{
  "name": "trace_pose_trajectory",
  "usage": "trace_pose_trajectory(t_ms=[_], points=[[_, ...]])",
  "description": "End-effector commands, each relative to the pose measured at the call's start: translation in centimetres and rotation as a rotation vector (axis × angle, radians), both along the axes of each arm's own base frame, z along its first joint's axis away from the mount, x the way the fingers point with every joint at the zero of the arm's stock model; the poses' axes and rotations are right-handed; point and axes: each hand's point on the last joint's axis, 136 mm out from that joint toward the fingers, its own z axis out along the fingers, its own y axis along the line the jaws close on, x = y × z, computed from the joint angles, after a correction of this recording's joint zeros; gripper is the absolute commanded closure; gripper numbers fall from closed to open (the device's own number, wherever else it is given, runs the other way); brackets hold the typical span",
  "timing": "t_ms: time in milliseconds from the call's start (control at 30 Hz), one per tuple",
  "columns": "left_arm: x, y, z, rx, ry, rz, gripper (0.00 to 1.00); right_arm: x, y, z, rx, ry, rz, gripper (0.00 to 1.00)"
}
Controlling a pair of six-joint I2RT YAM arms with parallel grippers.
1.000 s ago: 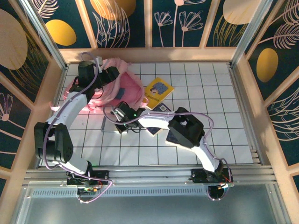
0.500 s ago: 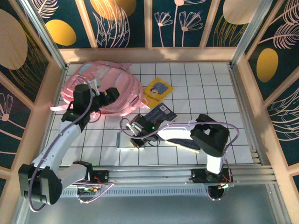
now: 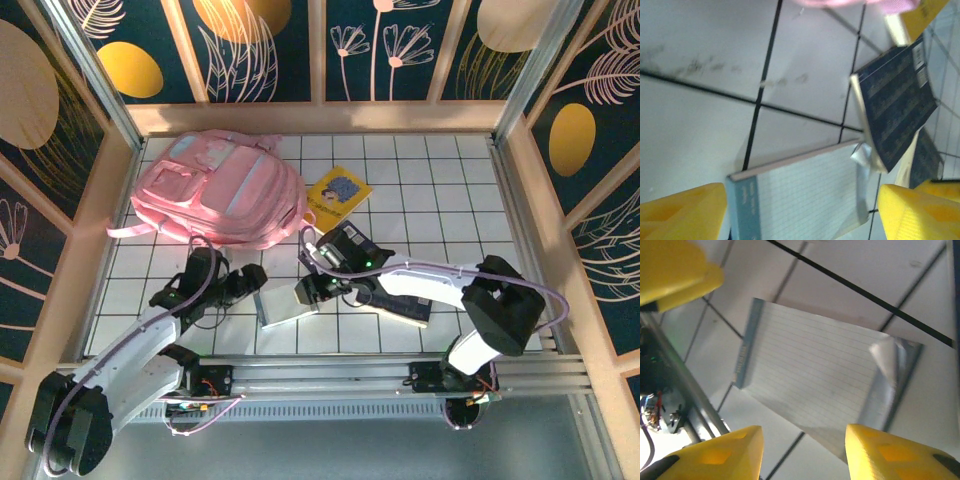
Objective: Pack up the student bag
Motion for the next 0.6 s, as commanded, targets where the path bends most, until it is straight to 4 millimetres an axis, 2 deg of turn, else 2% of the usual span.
trace_pose_trajectory(t_ms=[0, 133, 267, 567], points=[[-1.1, -0.3, -1.2, -0.025, 0.050, 0.012, 0.22, -0.5, -1.1, -2.5, -0.058, 0.110, -0.037, 0.53], [-2.0, -0.4, -2.5, -0.034, 0.081, 0.005, 0.22, -0.2, -1.5, -4.6, -0.125, 0.142, -0.052, 0.52], [-2.4, -1.1, -3.4, -0.084, 0.100, -0.010, 0.22, -0.1, -1.3, -5.7, -0.141, 0.162, -0.056, 0.51], [-2.5, -2.5, -4.1, -0.154, 0.119, -0.055, 0.22, -0.6, 1.3, -4.6, -0.029, 0.227, -0.006, 0.49]])
